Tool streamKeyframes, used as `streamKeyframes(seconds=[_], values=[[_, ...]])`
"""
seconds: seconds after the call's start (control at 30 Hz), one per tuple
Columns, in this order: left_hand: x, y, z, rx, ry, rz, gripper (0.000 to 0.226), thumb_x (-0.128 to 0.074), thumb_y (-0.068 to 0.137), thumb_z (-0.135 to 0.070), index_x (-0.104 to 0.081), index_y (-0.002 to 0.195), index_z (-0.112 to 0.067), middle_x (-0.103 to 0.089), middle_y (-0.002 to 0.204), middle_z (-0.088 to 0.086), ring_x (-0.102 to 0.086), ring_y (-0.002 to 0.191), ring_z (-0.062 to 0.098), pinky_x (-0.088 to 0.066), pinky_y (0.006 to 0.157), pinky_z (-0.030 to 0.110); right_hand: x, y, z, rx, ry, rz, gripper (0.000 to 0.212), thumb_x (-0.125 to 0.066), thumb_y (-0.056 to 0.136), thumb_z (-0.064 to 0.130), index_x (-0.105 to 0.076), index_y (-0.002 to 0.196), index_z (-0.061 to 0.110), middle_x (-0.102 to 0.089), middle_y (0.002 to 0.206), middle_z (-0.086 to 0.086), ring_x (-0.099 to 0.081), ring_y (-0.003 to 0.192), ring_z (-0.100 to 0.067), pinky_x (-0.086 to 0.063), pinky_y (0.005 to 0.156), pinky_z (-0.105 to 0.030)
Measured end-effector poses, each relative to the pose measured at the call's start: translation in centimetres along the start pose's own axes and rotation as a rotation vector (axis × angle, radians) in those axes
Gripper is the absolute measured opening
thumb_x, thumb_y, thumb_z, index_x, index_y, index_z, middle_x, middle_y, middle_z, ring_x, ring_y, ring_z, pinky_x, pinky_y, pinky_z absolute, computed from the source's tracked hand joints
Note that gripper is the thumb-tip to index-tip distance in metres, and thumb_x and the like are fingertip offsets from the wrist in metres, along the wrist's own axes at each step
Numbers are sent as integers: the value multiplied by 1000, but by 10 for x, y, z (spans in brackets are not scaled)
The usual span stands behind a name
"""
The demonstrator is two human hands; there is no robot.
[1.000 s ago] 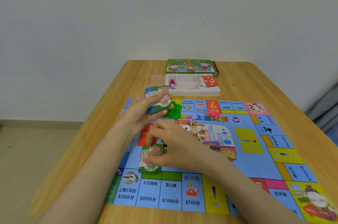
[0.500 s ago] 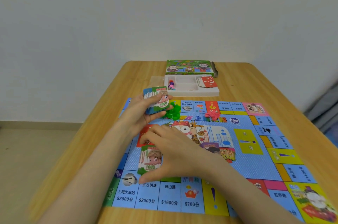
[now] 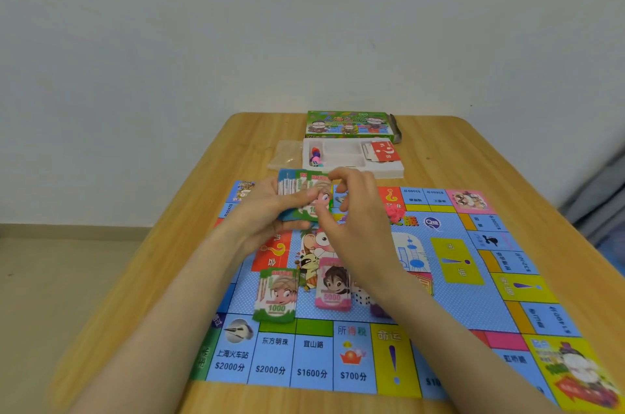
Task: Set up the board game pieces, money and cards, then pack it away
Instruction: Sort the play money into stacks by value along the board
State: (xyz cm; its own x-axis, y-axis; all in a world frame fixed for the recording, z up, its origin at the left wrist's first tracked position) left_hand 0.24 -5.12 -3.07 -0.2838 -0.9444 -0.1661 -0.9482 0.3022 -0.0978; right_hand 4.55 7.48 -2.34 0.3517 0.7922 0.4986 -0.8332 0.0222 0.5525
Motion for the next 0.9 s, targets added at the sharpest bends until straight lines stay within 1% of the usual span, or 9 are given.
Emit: streamKeyframes(seconds=[0.1, 0.17, 0.27, 0.37, 0.43, 0.53, 0.7, 0.8, 0.9], values=[[-2, 0, 1, 3, 9, 17, 26, -68, 69, -20, -65, 94, -13, -72, 73, -4, -68, 60, 8, -53, 47, 19, -1, -1, 0, -3, -31, 42, 40, -58, 90, 18, -46, 128, 20, -43, 113, 4, -44, 85, -1, -42, 66, -18], [-2, -1, 1, 8, 7, 23, 28, -67, 70, -23, -64, 95, -13, -72, 74, -2, -68, 62, 9, -54, 48, 21, -1, -1, 0, 9, -42, 47, 44, -58, 90, 17, -45, 132, 24, -43, 119, 4, -50, 92, -6, -47, 70, -26], [-2, 0, 1, 29, -43, 26, 29, -66, 75, -25, -63, 100, -11, -73, 80, 3, -69, 66, 13, -54, 47, 22, -1, 0, 0, 48, -52, 11, 44, -56, 90, 10, -47, 131, 25, -44, 120, 3, -55, 90, -13, -51, 67, -35], [-3, 0, 1, 55, -94, 32, 15, -61, 85, -15, -63, 99, -9, -72, 81, 6, -70, 68, 16, -55, 48, 23, 0, 1, -1, 68, -31, -24, 40, -55, 87, 3, -53, 123, 19, -48, 117, 1, -54, 90, -14, -51, 71, -38], [-4, -1, 1, 54, -106, 39, 10, -57, 89, -8, -62, 97, -7, -72, 79, 6, -70, 67, 17, -56, 49, 24, 0, 2, -3, 63, -22, -35, 32, -56, 85, 0, -58, 114, 14, -51, 112, 0, -54, 93, -14, -50, 76, -38], [-5, -2, 0, 51, -116, 61, 14, -52, 91, 0, -62, 100, -7, -73, 82, 7, -71, 70, 18, -57, 52, 25, 0, 2, -4, 88, -72, -88, 27, -59, 80, -3, -62, 103, 11, -55, 103, 0, -52, 95, -16, -47, 79, -36], [-8, -3, 0, 37, -92, 143, 21, -51, 92, -1, -61, 109, -8, -74, 91, 6, -71, 80, 18, -59, 61, 27, 1, 3, -5, 116, -123, -162, 32, -59, 74, -6, -63, 100, 10, -58, 99, -2, -50, 94, -18, -44, 78, -33], [-9, -3, -1, 29, -79, 154, 21, -51, 92, -1, -61, 109, -9, -74, 88, 5, -72, 75, 17, -59, 59, 25, 2, 4, -3, 116, -84, -136, 29, -59, 76, -7, -63, 100, 9, -57, 99, -2, -53, 93, -17, -47, 77, -33], [-9, -3, 0, 24, -24, 153, 19, -54, 90, -3, -63, 106, -10, -73, 83, 3, -71, 69, 14, -57, 54, 22, 3, 3, -2, 121, -30, -122, 14, -62, 80, -1, -64, 89, 10, -56, 89, 4, -51, 83, -11, -43, 73, -26]])
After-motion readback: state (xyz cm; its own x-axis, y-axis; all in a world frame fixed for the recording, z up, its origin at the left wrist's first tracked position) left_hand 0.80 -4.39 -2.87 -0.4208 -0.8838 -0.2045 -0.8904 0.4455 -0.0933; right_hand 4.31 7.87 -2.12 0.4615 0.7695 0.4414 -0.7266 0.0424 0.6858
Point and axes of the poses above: each hand's wrist, its own y-axis towards the middle knuckle, its own x-axis out of the back of the hand, z = x × y, the point moved 4 cm from there along y, towards the middle knuckle
